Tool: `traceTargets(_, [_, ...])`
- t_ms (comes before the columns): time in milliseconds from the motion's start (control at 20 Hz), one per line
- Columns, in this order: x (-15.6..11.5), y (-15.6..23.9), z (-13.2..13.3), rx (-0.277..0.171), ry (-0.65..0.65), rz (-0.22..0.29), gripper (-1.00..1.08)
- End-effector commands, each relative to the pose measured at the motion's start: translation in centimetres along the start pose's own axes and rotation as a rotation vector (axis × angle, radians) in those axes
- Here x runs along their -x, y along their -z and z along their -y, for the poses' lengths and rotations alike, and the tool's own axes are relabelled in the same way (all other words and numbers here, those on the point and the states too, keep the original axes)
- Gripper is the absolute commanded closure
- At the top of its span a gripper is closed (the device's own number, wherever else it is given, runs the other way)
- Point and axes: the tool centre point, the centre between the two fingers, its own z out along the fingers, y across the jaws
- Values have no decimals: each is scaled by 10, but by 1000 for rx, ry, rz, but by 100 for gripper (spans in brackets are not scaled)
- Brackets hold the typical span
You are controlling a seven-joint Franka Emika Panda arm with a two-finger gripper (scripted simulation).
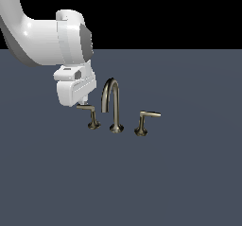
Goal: Turn on the faucet by rotating a designated handle.
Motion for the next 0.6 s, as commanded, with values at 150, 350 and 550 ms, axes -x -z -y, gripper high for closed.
traceTargets(150, [2, 0, -7, -5, -1, -3, 108])
traceTargets(350, [0, 0, -19, -3, 1, -2, 108])
traceTargets(550, [-1, 0, -32, 0, 2, -2, 108])
